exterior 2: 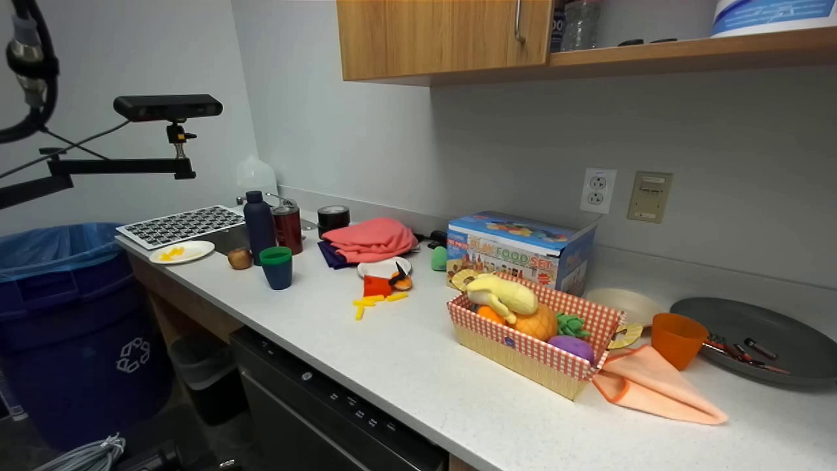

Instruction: Close the open upper cabinet

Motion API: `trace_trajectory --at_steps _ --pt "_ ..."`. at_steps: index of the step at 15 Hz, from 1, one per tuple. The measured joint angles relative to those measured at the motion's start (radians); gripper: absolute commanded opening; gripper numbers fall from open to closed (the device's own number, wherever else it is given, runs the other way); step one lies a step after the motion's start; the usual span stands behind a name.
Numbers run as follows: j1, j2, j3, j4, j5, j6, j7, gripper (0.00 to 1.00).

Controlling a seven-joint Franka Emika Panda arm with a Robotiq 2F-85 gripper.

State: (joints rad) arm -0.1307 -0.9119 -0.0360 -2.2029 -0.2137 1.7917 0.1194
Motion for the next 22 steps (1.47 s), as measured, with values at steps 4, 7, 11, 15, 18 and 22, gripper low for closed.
trace_trajectory --at_steps 4,7,11,15,18,22 --pt "0.000 0.002 0.000 -0.001 0.001 0.000 0.000 1.00" --pt "0.000 0.005 -0.001 -0.001 0.001 0.000 0.000 1.00" --pt "0.000 -0.006 -0.002 0.011 0.001 0.000 0.000 1.00" --pt "0.000 -0.023 -0.013 0.039 0.002 0.000 0.000 1.00" --pt "0.000 -0.029 -0.025 0.052 0.004 -0.005 0.000 1.00" --pt "0.000 -0.030 -0.030 0.054 0.006 -0.008 0.000 1.00"
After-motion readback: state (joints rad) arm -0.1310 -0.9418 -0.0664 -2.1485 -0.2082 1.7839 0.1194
